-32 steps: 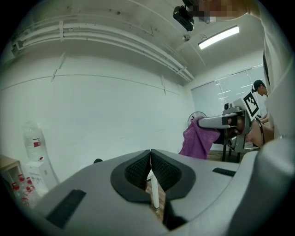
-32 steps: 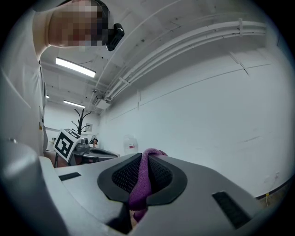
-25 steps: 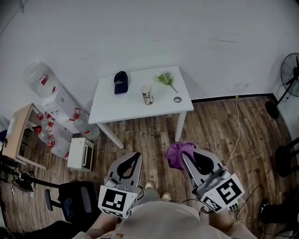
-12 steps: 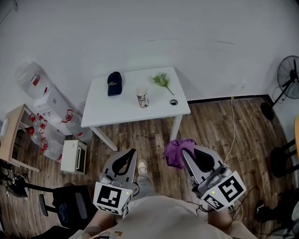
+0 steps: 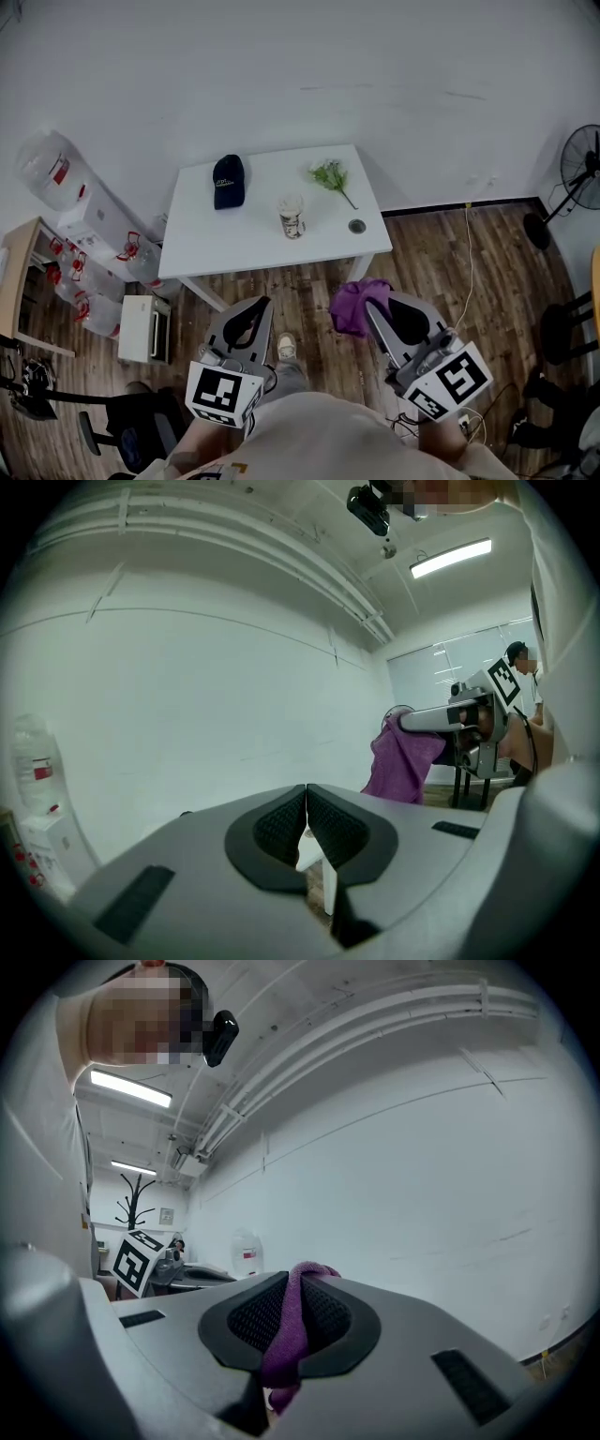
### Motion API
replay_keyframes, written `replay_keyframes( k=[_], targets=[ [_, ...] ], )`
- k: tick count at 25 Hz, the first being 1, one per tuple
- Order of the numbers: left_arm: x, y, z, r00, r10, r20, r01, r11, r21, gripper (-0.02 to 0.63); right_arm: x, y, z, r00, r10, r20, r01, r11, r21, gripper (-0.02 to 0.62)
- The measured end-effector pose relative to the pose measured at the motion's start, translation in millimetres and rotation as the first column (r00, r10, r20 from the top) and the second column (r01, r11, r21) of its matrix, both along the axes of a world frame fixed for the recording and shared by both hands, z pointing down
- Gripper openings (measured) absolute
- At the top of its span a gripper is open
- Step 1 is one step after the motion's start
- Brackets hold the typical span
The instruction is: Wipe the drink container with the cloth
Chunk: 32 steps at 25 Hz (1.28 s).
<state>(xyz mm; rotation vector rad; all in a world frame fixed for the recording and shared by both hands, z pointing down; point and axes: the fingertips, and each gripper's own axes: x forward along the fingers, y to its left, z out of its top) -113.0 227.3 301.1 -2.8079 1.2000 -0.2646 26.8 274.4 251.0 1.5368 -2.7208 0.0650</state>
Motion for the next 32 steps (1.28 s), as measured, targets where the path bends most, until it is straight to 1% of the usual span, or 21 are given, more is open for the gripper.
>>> replay_keyframes(
  k=[6, 12, 15, 19, 22, 26, 32],
  targets=[
    [6.7, -74.7, -5.1, 0.999, 0.047, -0.001, -0.047, 0.999, 0.003, 0.02, -3.6, -69.6, 6.7, 0.999, 0.027, -0.019, -0.027, 0.999, -0.045, 0.058],
    [-5.6, -151.4, 6.4, 0.997, 0.077, 0.003, -0.076, 0.996, -0.051, 0.02, -19.3, -152.9, 7.9, 0.999, 0.043, -0.004, -0.043, 0.996, -0.073, 0.058],
    [-9.6, -188.8, 6.9, 0.997, 0.082, 0.003, -0.081, 0.995, -0.055, 0.02, -27.6, -193.0, 11.1, 0.999, 0.045, -0.009, -0.045, 0.996, -0.083, 0.058],
    [-14.8, -231.9, 12.8, 0.992, 0.121, 0.038, -0.12, 0.992, -0.042, 0.02, -33.7, -242.0, 16.1, 0.997, 0.071, -0.009, -0.072, 0.992, -0.1, 0.058],
    [-19.0, -255.9, 25.0, 0.988, 0.145, 0.045, -0.142, 0.989, -0.049, 0.02, -34.9, -269.7, 23.3, 0.995, 0.101, -0.009, -0.101, 0.99, -0.103, 0.058],
    [-18.0, -281.1, 39.8, 0.984, 0.171, 0.047, -0.168, 0.984, -0.064, 0.02, -33.5, -294.7, 34.6, 0.992, 0.127, -0.018, -0.128, 0.984, -0.123, 0.058],
    [-5.7, -306.7, 58.6, 0.983, 0.18, 0.047, -0.175, 0.979, -0.101, 0.021, -20.3, -323.0, 44.6, 0.99, 0.139, -0.034, -0.143, 0.978, -0.153, 0.058]
  ],
)
